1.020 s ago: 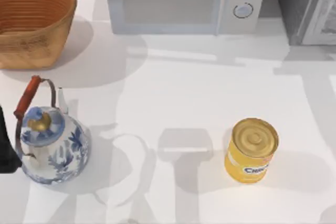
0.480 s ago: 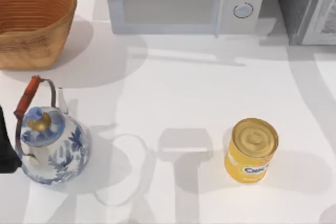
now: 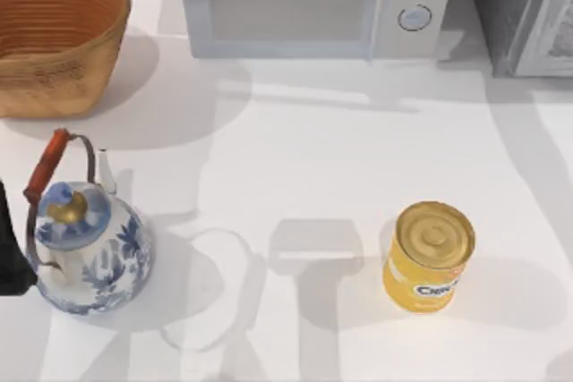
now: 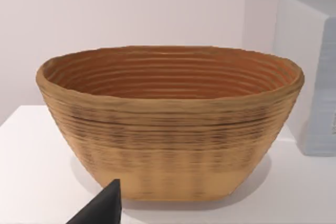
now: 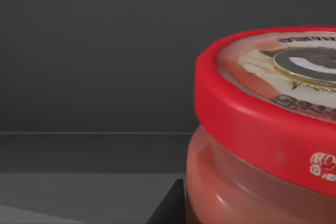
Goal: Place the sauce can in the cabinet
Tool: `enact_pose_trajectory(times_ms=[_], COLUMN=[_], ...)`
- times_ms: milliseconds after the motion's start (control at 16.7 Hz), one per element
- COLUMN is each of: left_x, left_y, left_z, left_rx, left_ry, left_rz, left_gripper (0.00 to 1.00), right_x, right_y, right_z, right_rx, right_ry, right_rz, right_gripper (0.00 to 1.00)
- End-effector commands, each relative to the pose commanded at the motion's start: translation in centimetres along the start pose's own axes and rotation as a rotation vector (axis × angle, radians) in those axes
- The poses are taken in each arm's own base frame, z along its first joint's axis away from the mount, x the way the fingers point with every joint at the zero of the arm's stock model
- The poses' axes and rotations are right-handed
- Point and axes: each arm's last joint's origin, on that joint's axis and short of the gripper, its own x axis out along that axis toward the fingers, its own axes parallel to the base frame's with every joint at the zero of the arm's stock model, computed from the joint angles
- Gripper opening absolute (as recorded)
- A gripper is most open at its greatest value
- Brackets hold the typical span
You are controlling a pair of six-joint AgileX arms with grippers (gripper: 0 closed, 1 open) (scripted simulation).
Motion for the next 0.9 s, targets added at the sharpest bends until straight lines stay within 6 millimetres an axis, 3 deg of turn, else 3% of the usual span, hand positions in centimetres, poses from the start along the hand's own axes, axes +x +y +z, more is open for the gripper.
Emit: enact_pose_trajectory(times_ms=[240,900], left_x=[0.0,0.0], left_y=[0.0,0.0], left_z=[0.0,0.0], left_rx=[0.0,0.0], left_ry=[0.0,0.0], left_rz=[0.0,0.0], left_gripper=[1.0,1.0], right_x=[0.8,7.6], right_y=[0.0,0.2], right_z=[0.1,-0.2], right_rx=[0.002,0.0], right_ry=[0.0,0.005], right_rz=[0.0,-0.002], right_gripper=[0.0,0.0])
